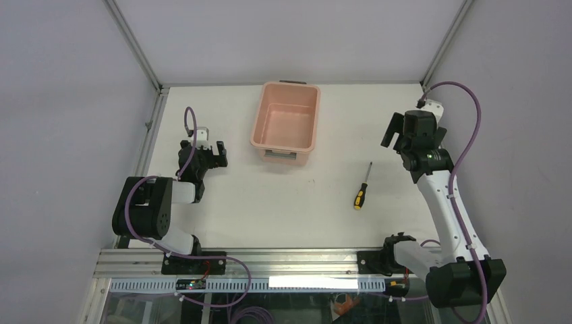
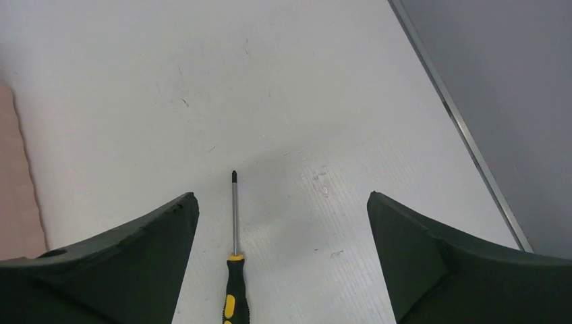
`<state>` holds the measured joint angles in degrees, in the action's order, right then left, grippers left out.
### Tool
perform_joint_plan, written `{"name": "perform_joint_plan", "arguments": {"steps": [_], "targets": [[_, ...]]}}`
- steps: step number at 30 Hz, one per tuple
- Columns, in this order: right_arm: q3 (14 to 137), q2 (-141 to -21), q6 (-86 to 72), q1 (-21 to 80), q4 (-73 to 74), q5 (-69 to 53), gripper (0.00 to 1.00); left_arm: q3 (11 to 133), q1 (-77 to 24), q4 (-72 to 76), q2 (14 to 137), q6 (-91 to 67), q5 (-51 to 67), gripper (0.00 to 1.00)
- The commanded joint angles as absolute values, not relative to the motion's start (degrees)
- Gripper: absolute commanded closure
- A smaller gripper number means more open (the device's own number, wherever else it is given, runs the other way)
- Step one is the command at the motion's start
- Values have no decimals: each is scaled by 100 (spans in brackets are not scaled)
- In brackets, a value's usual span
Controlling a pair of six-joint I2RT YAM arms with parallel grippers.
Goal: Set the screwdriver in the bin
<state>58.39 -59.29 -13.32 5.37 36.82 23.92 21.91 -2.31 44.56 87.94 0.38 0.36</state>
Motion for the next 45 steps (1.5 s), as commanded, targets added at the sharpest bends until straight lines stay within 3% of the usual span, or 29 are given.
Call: {"name": "perform_joint_plan", "arguments": {"steps": [1,12,20,30,33,36,40,41,45], "targets": [[6280,-5960,-1575,535,3928,2603,1,2197,-275,4605,8633,-53,79,1],[6962,-6912,-2286,807,5077,1348,1,2197,-273,4605,8631,-53,77,1],[5926,-7324,-2932,1044,5499,878,1,2197,-273,4605,8639,-53,74,1],[4756,-7991,-3507,1634,4263,540,3,2197,-277,4605,8634,-53,78,1],[4602,-8347,-3620,1640,4018,622,13,2197,-273,4605,8638,-53,78,1],[4561,-8613,-3776,1633,4053,765,34,2197,-273,4605,8638,-53,78,1],[4485,-8654,-3791,1626,3899,915,95,2197,-273,4605,8635,-53,77,1],[4530,-8664,-3759,1618,3946,978,100,2197,-279,4605,8635,-53,71,1],[5068,-8581,-3280,1620,4365,1201,100,2197,-275,4606,8633,-53,77,1]]}}
